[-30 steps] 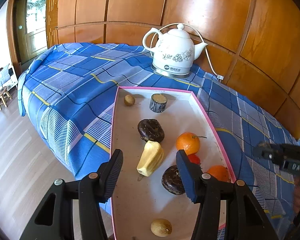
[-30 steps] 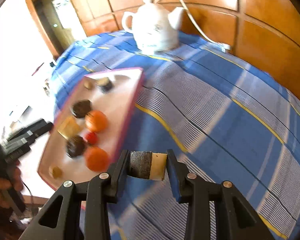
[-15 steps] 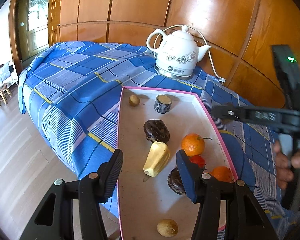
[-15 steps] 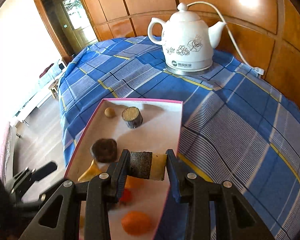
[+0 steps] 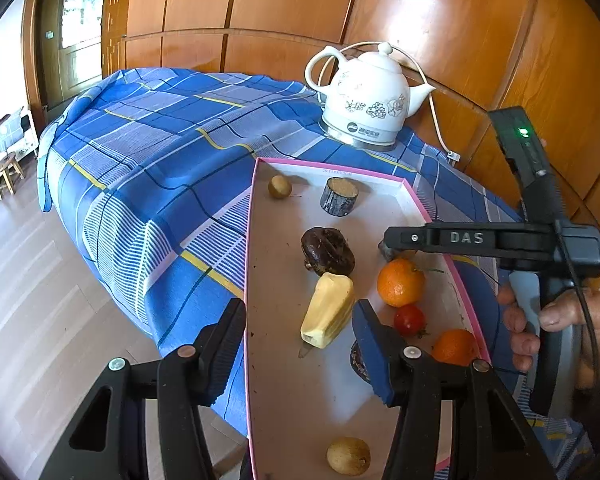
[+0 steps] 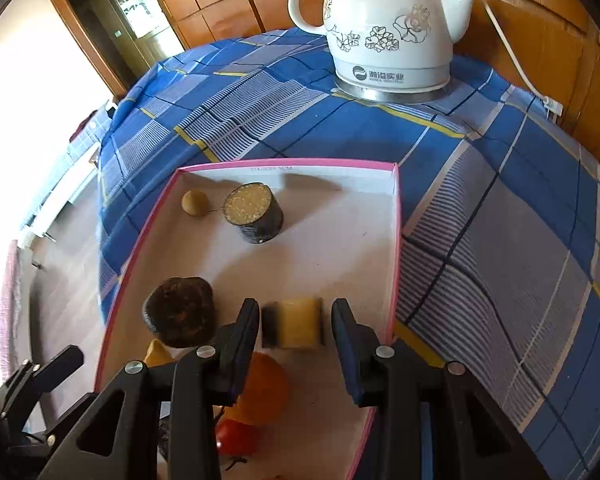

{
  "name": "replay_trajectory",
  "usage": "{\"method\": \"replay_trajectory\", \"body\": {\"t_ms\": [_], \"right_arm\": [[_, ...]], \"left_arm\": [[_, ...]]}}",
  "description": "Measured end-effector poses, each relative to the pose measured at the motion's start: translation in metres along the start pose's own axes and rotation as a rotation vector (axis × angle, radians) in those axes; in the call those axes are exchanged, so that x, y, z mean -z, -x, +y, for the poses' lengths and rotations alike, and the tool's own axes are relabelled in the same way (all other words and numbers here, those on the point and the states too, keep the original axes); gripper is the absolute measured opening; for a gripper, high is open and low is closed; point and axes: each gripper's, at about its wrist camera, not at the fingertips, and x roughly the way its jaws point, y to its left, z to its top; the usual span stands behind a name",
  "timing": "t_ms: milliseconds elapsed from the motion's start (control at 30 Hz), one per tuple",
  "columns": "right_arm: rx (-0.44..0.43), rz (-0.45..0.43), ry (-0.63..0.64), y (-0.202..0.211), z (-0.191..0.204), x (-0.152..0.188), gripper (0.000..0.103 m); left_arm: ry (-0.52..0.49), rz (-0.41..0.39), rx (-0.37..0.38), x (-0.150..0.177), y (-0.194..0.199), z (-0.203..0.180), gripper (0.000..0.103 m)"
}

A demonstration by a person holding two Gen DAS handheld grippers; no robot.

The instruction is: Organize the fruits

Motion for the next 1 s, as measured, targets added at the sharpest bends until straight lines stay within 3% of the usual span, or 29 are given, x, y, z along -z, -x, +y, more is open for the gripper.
{"method": "replay_trajectory", "body": {"t_ms": [733, 1000], "right_arm": [[0.002, -0.088, -0.018, 0.038, 0.011, 0.03, 0.037], [0.063, -0.145, -0.013, 0.069, 0.019, 0.054, 0.038]], "left_arm": [[-0.01, -0.027, -0.018, 0.003, 0.012, -0.007, 0.062], [-0.026, -0.056, -0.035, 0.006, 0.022, -0.014, 0.069]]}}
